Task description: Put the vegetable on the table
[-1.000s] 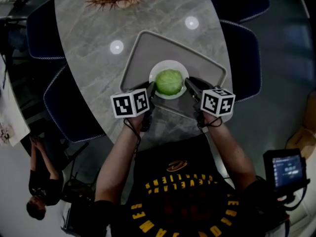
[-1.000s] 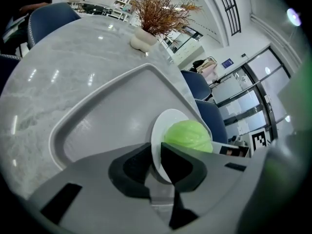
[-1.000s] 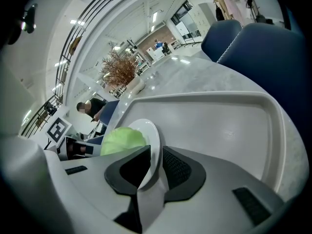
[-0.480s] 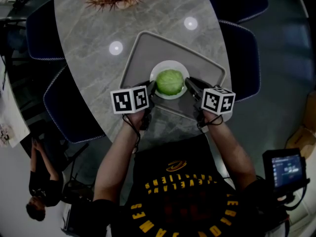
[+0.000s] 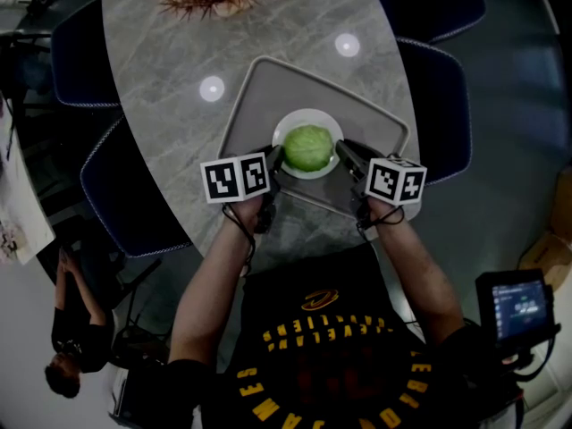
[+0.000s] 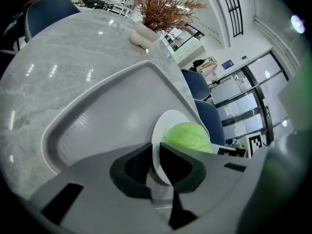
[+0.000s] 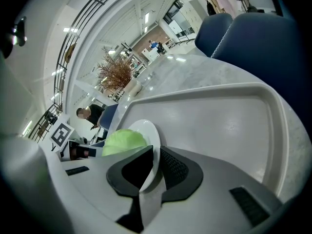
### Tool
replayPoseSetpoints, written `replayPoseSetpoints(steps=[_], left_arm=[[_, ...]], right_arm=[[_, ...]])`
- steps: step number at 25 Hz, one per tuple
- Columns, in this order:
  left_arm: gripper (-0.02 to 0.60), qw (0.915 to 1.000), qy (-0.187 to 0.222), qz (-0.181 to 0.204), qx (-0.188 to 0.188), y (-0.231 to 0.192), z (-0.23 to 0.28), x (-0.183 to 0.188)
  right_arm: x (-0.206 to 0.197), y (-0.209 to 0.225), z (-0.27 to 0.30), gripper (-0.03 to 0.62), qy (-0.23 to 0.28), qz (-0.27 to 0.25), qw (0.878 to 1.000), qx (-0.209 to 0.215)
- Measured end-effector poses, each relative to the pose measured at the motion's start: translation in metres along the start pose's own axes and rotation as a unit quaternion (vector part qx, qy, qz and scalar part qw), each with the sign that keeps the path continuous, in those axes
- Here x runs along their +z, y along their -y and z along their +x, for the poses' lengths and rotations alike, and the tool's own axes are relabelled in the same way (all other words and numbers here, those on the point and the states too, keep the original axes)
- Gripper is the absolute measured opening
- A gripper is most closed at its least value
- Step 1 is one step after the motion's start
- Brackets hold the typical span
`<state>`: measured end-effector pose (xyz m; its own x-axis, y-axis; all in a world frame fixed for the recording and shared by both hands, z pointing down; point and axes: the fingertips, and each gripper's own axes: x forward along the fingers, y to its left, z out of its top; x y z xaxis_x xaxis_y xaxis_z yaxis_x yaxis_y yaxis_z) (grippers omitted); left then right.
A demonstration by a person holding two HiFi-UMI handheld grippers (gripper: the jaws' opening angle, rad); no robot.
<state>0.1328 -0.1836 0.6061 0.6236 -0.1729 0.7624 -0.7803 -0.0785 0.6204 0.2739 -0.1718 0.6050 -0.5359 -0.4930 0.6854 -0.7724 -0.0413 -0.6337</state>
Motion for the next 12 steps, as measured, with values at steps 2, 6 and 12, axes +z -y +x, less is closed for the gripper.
replayPoseSetpoints(steps=[2,6,12], left_arm=[[0.049,0.9999,0.005,-0.014,-0.002,-0.0012,0.0000,-0.0003],[0.044,0.9995,0.010,-0.031,-0.005,-0.0023,0.0007,-0.0016],[0.044,0.9992,0.011,-0.039,-0.005,-0.0035,0.0034,-0.0044]], right_arm=[[-0.0006,0.0005,0.0007,0.052,0.001,0.008,1.000,0.001],[-0.0012,0.0024,0.0012,0.048,0.006,0.029,1.000,0.006],[-0.0010,0.0043,0.0017,0.044,0.005,0.029,1.000,0.005]])
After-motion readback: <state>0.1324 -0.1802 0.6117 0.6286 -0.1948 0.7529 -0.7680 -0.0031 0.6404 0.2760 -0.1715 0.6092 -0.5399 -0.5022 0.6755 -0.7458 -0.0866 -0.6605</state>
